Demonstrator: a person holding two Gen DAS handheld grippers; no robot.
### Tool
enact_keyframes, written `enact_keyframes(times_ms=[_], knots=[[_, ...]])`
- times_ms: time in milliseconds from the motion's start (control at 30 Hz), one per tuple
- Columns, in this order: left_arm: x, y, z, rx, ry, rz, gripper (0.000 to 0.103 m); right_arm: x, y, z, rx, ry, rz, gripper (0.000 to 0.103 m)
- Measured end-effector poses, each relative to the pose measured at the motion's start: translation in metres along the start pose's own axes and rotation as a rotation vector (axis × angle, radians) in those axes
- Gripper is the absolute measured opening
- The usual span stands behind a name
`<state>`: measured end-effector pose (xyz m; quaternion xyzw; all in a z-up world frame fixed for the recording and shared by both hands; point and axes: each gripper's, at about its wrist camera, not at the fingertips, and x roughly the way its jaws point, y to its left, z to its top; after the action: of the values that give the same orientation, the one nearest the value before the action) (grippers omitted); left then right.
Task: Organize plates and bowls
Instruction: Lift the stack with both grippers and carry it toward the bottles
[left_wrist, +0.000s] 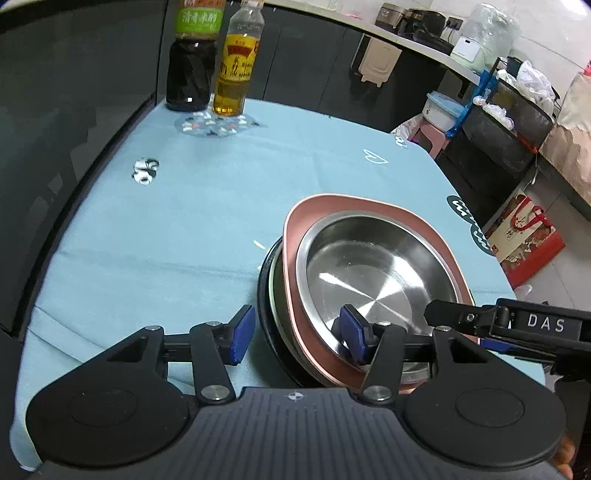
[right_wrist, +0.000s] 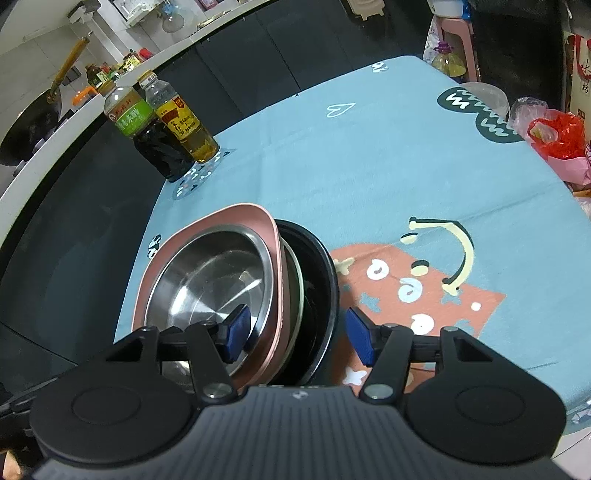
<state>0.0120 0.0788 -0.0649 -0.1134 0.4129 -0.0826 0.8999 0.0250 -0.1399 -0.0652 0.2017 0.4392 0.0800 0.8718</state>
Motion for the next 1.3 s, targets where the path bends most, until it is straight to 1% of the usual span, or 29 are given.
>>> enact_keyframes(times_ms=[200, 300, 400, 467, 500, 533, 567, 633, 700, 833, 1033, 1300], knots=[[0.007, 0.006, 0.004, -0.031, -0.003, -0.017, 0.059, 0.010, -0.002, 0.003, 0.003, 0.024, 0.004, 0.058], [0.010, 0.009, 0.006, -0.040, -0.005, -0.024, 0.066, 0.011, -0.001, 0.003, -0.006, 0.021, 0.017, 0.058], [0.016, 0.014, 0.007, -0.075, 0.001, -0.040, 0.070, 0.012, 0.000, 0.004, -0.016, 0.017, 0.016, 0.058], [0.018, 0.017, 0.007, -0.111, 0.018, -0.069, 0.069, 0.011, 0.000, 0.003, -0.028, 0.013, 0.015, 0.058], [0.020, 0.018, 0.007, -0.122, 0.029, -0.093, 0.065, 0.011, 0.000, 0.003, -0.036, 0.011, 0.016, 0.058], [0.022, 0.018, 0.007, -0.118, 0.038, -0.130, 0.061, 0.012, 0.001, 0.003, -0.041, 0.008, 0.018, 0.058], [0.022, 0.015, 0.006, -0.100, 0.038, -0.141, 0.061, 0.012, 0.001, 0.003, -0.048, 0.001, 0.022, 0.057], [0.018, 0.005, 0.005, -0.032, 0.012, -0.116, 0.061, 0.011, 0.000, 0.001, -0.066, -0.022, 0.024, 0.055], [0.017, 0.000, 0.005, -0.007, 0.004, -0.104, 0.059, 0.011, 0.000, 0.002, -0.060, -0.031, 0.019, 0.054], [0.016, -0.005, 0.010, -0.003, -0.006, -0.099, 0.058, 0.010, 0.004, 0.007, -0.077, -0.047, 0.002, 0.054], [0.015, -0.009, 0.022, 0.013, -0.043, -0.098, 0.058, 0.011, 0.006, 0.021, -0.080, -0.064, 0.010, 0.054], [0.026, -0.013, 0.049, 0.031, -0.075, -0.091, 0.058, 0.022, 0.012, 0.050, -0.089, -0.083, 0.013, 0.054]])
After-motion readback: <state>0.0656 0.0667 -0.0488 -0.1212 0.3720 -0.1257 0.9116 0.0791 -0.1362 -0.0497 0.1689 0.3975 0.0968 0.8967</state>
